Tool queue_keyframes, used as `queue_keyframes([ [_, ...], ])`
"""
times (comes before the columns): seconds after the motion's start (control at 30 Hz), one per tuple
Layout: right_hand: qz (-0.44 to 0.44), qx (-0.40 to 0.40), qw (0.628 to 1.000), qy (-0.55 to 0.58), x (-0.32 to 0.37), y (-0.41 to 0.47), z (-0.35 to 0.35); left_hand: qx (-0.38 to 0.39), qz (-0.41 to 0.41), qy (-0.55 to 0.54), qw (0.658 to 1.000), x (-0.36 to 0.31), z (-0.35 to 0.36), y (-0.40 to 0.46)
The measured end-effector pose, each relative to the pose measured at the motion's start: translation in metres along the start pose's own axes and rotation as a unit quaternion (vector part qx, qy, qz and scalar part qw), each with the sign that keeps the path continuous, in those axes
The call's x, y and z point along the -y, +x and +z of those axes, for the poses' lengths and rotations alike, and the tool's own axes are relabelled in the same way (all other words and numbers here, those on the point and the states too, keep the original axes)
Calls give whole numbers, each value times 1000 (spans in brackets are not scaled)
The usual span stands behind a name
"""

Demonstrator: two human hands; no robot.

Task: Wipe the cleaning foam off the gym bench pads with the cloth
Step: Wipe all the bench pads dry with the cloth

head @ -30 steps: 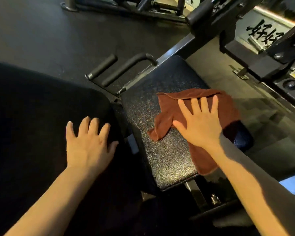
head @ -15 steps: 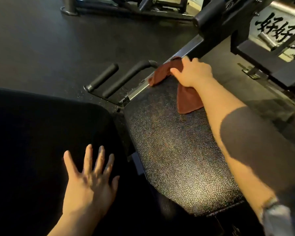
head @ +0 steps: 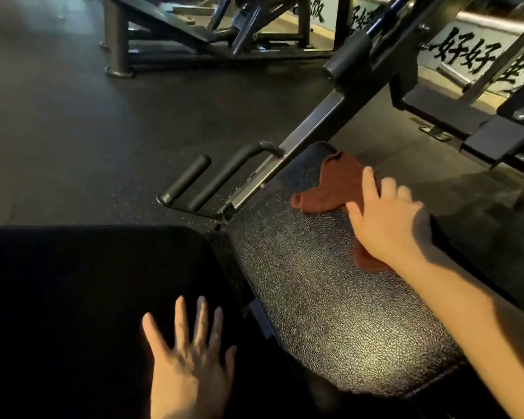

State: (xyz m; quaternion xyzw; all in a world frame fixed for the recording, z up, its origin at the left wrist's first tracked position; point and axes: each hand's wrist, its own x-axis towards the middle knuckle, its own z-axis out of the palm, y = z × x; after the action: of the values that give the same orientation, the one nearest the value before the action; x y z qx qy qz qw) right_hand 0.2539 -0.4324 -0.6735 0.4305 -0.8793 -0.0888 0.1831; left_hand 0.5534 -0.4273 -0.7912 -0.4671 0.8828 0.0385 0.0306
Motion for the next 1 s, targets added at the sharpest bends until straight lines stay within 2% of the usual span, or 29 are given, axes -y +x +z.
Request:
queue_keyframes([
  [0.13,17,-14,1000,11,3,17,4,-13,7,18,1000,4,2,4],
  [0.3,11,-27,995,96,26,83,3,-44,22,34,998,10,12,3],
  [0.47,-69,-5,992,103,47,143,-2,-85,34,44,995,11,12,4],
  [0.63,-227,7,973,-33,72,154,-1,-88,20,20,996,8,10,6],
  [0.73,-292,24,953,-77,104,139,7,-81,16,12,997,7,8,5],
  [1.0,-368,51,928,-37,188,70,42,-75,24,2,997,8,13,8],
])
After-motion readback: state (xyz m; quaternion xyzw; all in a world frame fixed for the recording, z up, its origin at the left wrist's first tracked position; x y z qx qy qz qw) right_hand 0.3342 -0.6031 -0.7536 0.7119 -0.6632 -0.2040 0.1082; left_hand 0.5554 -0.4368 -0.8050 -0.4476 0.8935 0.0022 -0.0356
